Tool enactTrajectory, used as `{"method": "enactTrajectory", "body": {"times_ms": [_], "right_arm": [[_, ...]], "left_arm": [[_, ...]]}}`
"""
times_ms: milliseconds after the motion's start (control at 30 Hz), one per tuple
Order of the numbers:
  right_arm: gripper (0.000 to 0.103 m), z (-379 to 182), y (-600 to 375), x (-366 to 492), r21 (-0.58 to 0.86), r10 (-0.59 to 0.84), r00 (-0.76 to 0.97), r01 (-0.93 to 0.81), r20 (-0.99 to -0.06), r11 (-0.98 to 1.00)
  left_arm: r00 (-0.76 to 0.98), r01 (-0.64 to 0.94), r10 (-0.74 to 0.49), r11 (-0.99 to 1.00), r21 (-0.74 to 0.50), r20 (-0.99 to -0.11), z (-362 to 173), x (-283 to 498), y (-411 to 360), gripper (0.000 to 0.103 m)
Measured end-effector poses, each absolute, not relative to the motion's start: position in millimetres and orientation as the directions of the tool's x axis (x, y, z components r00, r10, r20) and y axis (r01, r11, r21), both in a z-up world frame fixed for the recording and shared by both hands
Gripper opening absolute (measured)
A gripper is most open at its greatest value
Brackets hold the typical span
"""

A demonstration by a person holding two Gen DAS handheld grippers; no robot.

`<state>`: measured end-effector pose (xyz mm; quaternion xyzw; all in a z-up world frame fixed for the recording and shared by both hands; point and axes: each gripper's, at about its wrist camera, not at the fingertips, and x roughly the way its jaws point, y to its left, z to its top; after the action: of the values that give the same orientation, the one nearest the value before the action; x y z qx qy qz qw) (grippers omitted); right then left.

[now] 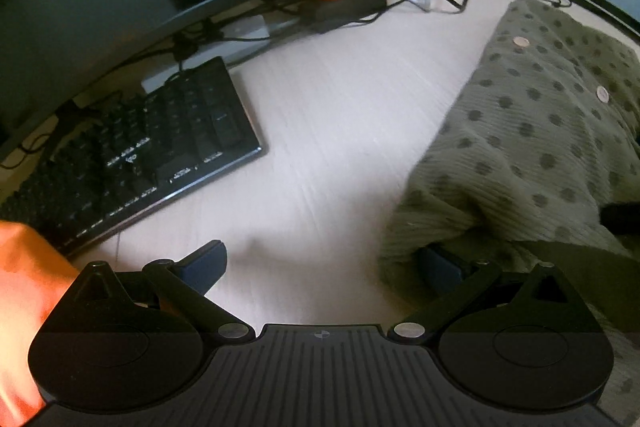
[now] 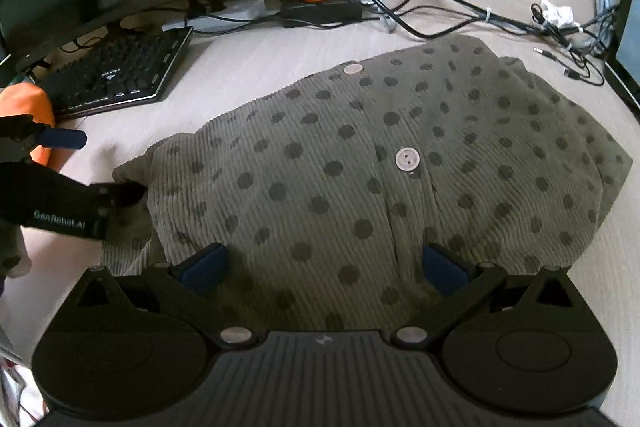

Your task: Fold clothes

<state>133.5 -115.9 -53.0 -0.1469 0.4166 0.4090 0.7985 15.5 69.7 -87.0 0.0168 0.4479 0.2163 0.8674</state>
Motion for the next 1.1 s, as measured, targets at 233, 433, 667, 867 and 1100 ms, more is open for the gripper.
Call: {"method": "enactTrajectory", "body": {"times_ms": [233,433,667,867,1100], "right_arm": [[0.103,-29,-130,128,0.089,0.545,0.336,-0.787,-0.768,0.610],[0.103,-4,-186,187,0.136,0.550,0.453,-0.672,-0.702,0.728],[0.079,-6,-196,250,0.151,0.563,0.455,-0.670,-0.690,0.726],[0.079,-35,-172,262,0.237,0.616,0.297,-0.735,-0.730,0.635],[0.083,-35,-167,263,0.013,0.531,0.451,-0.754,-0.717,0.657]], "left_arm": [[0.542,-0.348,0.383,0.912,0.215,-0.748,-67,-1,71,0.103],[0.733,-0.225,0.126,0.972,-0.063,-0.668,-22,-4,36,0.103],[0.694,-0.111,-0.038,0.981,-0.160,-0.719,-52,55,-31,0.103],[0.653,-0.204,-0.043,0.952,-0.230,-0.756,-75,48,-17,0.103],[0.645,-0.253,-0.041,0.931,-0.264,-0.763,-70,32,-10,0.103]]}}
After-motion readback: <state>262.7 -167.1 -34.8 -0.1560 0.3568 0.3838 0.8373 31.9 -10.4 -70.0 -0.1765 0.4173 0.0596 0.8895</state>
